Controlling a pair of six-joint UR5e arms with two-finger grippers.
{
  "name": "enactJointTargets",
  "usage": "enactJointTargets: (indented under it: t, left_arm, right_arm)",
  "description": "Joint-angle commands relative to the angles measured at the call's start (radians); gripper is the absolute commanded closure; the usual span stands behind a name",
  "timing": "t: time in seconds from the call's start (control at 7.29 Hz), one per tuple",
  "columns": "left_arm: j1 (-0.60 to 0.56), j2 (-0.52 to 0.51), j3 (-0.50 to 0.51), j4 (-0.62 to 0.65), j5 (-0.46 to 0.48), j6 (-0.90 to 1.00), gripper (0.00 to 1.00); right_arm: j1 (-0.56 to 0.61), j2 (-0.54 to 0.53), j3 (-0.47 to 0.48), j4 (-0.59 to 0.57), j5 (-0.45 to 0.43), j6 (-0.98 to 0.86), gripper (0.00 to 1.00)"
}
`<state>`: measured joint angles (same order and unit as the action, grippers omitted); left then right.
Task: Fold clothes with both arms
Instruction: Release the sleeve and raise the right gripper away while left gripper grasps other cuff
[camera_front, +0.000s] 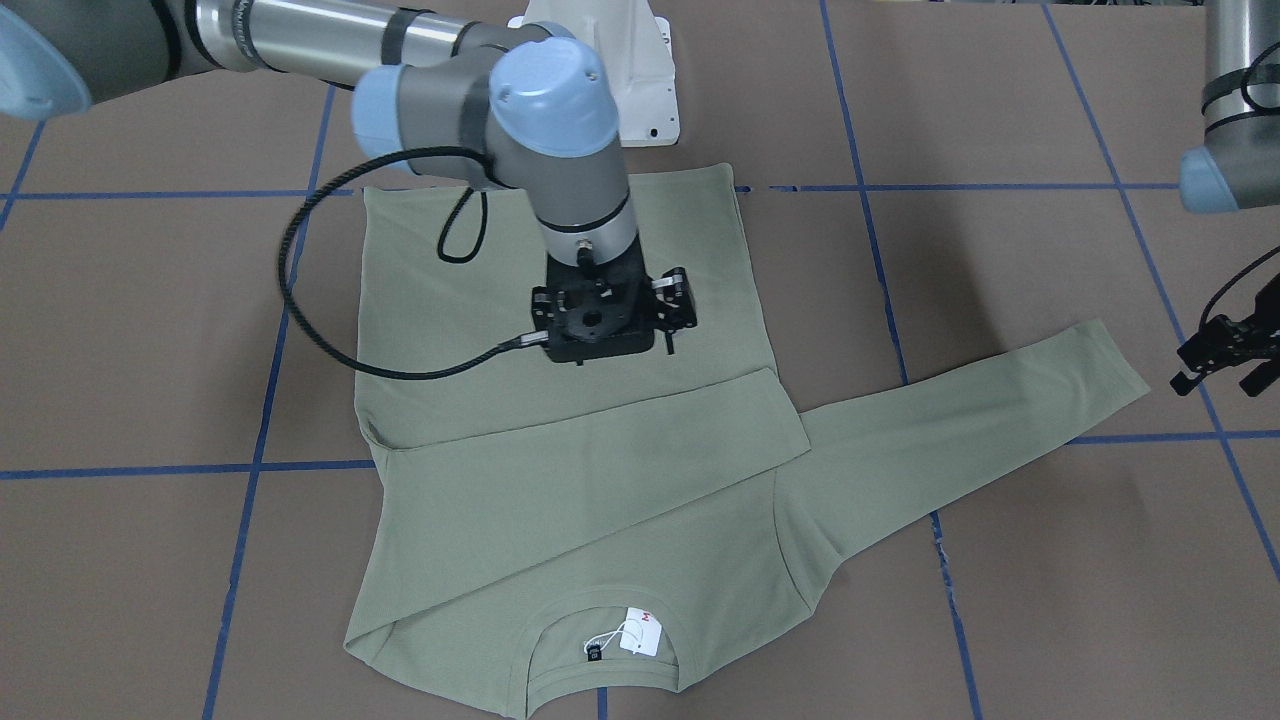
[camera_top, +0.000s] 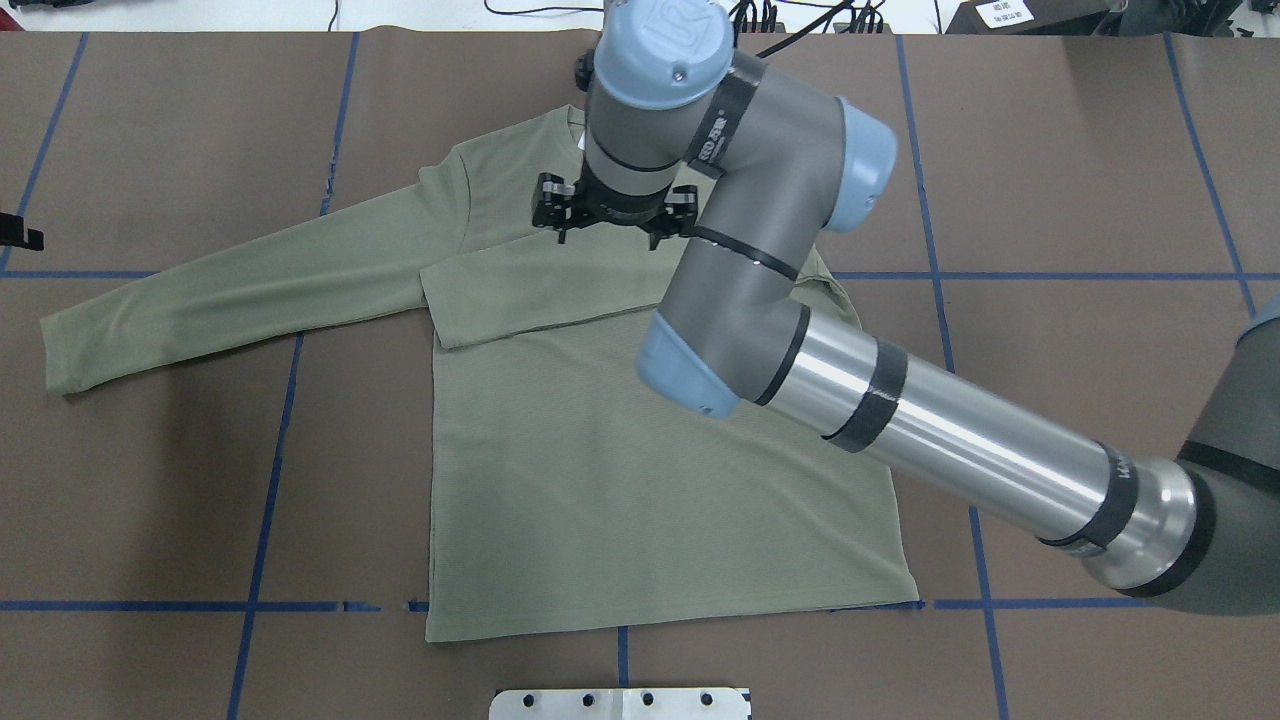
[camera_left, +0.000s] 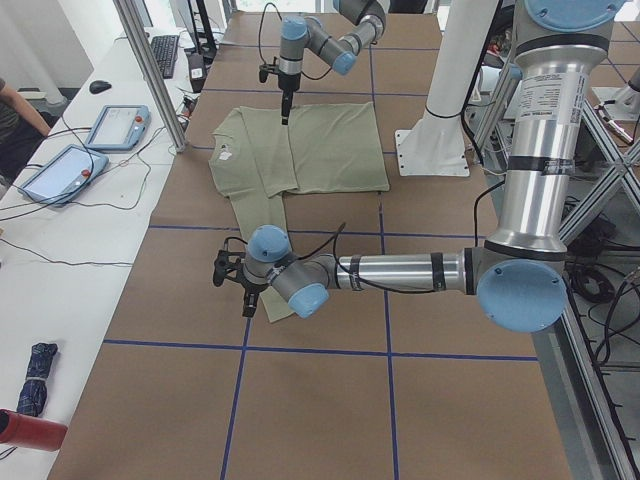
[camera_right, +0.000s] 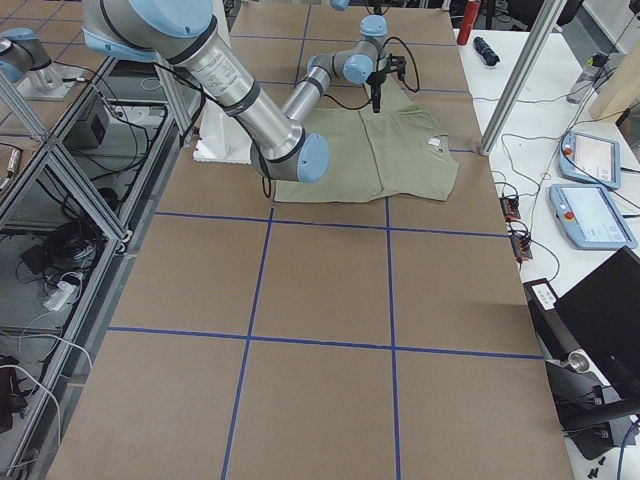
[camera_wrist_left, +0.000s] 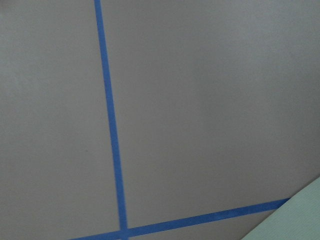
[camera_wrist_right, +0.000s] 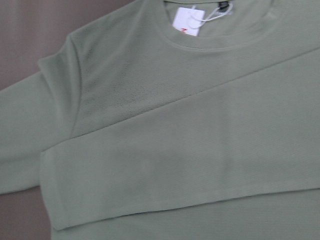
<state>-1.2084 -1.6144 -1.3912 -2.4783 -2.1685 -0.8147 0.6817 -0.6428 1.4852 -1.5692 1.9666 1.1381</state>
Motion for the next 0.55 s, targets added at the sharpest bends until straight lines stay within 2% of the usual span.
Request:
enactJointTargets:
  t: [0.0, 0.14, 0.41]
  left_arm:
    - [0.171, 0.085, -0.096, -0.056, 0.169, -0.260, 0.00]
    - [0.206, 0.126, -0.141, -0.054, 0.200, -0.288, 0.00]
    - [0.246, 0.134, -0.131, -0.041, 0.288, -0.287, 0.00]
  right_arm:
    - [0.103, -0.139, 0.186, -0.239, 0.038, -0.207, 0.00]
    - [0.160, -0.206, 0.229, -0.268, 0.093, -0.294, 0.00]
    - [0.234, -0.288, 0.254, -0.268, 0.153, -0.423, 0.00]
